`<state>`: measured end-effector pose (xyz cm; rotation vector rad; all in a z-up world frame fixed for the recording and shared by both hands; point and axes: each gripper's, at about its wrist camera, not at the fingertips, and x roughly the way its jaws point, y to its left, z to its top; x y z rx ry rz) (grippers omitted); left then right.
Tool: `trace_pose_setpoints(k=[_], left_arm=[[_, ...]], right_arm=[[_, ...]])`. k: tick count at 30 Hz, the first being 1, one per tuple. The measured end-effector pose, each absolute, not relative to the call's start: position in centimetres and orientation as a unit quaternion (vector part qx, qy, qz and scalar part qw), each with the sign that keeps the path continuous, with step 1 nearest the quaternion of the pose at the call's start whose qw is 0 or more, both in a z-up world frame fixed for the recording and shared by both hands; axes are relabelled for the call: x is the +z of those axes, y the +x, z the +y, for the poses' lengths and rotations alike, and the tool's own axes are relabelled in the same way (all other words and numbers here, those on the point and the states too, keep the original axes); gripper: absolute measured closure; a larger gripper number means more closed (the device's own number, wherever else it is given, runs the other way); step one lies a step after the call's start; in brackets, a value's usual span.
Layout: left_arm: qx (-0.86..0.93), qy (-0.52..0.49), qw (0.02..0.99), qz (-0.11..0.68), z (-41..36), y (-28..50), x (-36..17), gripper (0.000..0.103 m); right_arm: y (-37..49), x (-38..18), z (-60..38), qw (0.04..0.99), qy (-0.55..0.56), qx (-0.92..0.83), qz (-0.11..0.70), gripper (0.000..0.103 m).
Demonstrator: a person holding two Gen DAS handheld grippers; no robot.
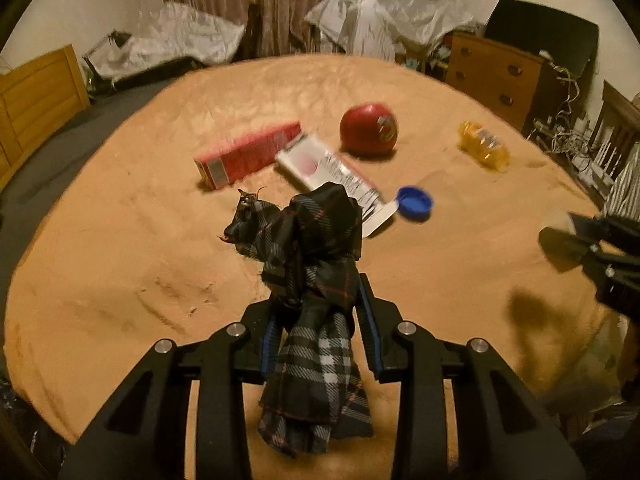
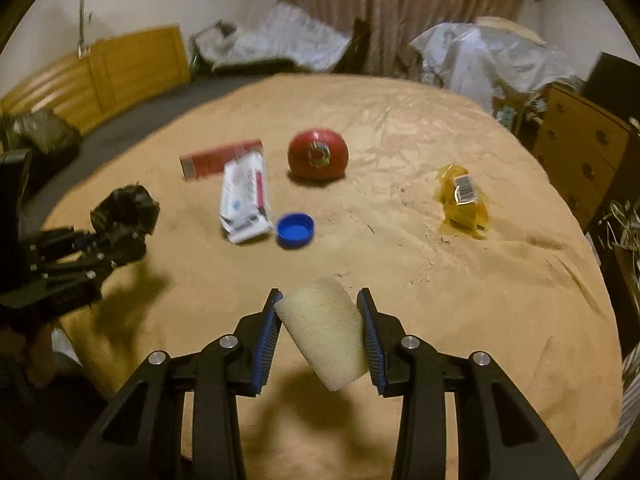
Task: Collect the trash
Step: 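Lift the plaid cloth and sponge and carry them toward the white bucket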
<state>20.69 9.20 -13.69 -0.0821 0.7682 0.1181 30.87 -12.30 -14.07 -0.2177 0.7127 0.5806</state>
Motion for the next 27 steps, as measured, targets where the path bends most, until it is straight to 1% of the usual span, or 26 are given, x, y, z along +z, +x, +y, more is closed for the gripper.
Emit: trace_pose_setpoints(k=[8, 16, 21, 27], left_arm=[[0.075, -0.032, 0.947, 0.310, 6.4, 16.8, -9.3, 0.070], [0.089, -0.021, 0.970, 0.226, 3.2, 13.9, -5.3, 0.070], [0.092, -0.018, 0.973, 0.209, 2.1, 13.4, -4.3, 0.070], [0.090, -0.015, 0.974, 0.208, 1.5, 13.1, -4.2, 0.070]], right_arm=[[24.7, -10.2, -12.9, 0.928, -0.053, 0.252, 0.270, 0.063], [18.9, -6.8, -13.3, 0.951, -0.043, 0.227, 0.203, 0.063], [16.5, -5.4, -14.4, 0.960, -0.031, 0.212, 0.181, 0.063], [15.7, -4.9, -15.3, 0.962, -0.028, 0.207, 0.177, 0.063]])
